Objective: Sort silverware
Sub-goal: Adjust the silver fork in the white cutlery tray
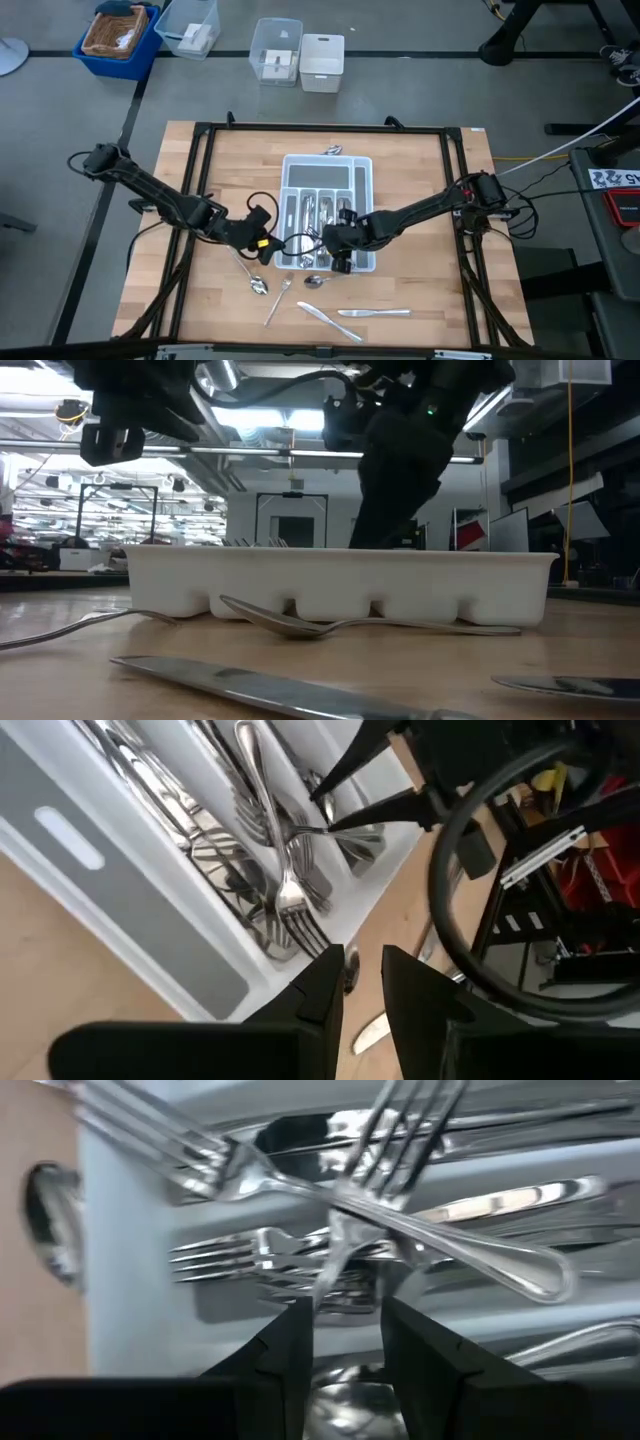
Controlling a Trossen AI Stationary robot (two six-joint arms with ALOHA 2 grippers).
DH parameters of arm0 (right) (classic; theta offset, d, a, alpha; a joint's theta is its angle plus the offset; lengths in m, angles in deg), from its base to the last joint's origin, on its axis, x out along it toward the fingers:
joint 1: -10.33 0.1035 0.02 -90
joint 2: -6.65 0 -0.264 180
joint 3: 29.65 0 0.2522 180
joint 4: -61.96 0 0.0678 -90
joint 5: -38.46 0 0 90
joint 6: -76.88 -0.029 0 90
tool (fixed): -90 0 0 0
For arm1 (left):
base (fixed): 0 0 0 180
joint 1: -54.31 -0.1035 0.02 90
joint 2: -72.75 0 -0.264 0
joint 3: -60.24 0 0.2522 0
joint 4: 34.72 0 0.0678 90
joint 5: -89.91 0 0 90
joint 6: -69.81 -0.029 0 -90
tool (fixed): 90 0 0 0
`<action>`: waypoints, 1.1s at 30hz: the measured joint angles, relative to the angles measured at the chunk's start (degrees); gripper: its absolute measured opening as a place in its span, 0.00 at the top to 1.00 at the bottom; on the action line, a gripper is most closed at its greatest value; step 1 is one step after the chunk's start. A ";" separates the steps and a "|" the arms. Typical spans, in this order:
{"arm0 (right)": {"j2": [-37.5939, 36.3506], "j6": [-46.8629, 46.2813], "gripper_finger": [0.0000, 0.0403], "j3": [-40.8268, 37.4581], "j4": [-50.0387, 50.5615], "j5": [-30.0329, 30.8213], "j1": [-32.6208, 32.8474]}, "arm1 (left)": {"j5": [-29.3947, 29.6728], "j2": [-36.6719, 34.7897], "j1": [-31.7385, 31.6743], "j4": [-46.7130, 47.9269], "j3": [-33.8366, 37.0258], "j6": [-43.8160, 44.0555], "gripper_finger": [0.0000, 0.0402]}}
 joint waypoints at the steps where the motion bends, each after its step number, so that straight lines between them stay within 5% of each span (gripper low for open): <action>1: 0.00 0.02 0.70 0.00 0.04 0.45 0.00 | 0.01 0.03 -0.02 -0.06 0.00 -0.30 0.85; 27: -0.61 -1.47 0.70 0.09 1.15 -1.54 1.05 | -0.04 0.05 -0.01 2.86 0.02 -1.06 0.85; 33: -1.62 -1.14 0.70 0.09 0.92 -10.32 1.14 | -0.04 0.05 0.00 2.78 0.02 -0.91 0.85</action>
